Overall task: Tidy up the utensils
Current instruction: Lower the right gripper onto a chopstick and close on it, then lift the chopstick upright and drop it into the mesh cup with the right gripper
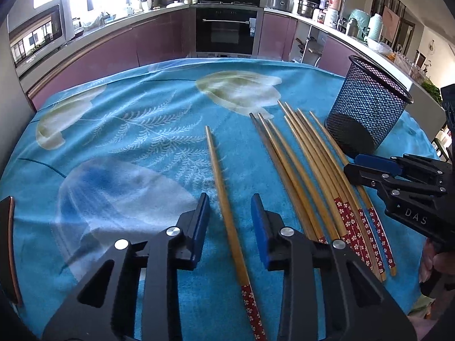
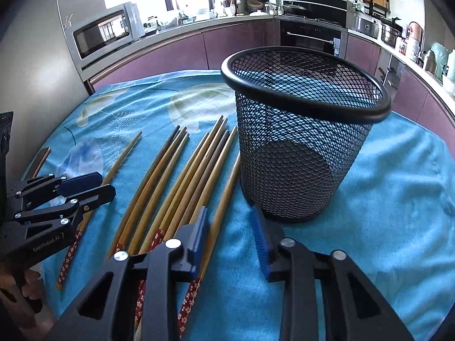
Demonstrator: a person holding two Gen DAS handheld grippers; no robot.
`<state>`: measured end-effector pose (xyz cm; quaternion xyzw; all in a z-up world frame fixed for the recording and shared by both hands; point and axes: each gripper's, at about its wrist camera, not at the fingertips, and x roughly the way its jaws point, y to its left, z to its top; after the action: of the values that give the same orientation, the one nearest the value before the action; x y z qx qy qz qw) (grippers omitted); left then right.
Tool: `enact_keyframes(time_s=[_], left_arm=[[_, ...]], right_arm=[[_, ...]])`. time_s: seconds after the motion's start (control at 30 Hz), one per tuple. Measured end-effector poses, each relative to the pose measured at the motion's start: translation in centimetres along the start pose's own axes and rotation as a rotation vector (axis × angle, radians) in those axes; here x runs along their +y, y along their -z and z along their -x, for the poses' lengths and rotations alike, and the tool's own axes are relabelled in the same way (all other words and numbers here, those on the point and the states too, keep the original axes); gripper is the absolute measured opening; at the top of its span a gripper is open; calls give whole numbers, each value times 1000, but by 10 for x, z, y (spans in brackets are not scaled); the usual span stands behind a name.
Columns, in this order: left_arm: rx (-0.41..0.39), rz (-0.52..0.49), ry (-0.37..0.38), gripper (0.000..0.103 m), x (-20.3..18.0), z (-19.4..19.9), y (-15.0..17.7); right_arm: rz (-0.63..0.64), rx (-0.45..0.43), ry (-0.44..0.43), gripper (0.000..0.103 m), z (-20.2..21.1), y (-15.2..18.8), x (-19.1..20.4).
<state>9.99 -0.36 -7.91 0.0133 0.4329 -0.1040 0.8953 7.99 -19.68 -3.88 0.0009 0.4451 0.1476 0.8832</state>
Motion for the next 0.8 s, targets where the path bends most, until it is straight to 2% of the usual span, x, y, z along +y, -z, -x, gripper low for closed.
enact_keyframes(time_s=[0.1, 0.13, 0.17, 0.4, 0.6, 0.8], left_arm=[[-5, 10, 4, 15, -3, 0, 0], [-7, 17, 11, 9, -4, 3, 1], [-8, 26, 15, 8, -4, 3, 1], [-43, 66, 48, 8, -2, 21, 3], [-108, 47, 159, 8, -3, 59, -10], [-193, 19, 263, 8, -13, 105, -31]], right_arm=[[-36, -2, -29, 7, 0, 0, -4], [-49, -2, -45, 6, 1, 1, -6], [-54, -4, -51, 6, 1, 2, -7], [-79, -56, -136, 6, 21, 4, -10], [-64, -137, -224, 5, 54, -3, -14], [-61, -240, -274, 5, 89, -15, -25]])
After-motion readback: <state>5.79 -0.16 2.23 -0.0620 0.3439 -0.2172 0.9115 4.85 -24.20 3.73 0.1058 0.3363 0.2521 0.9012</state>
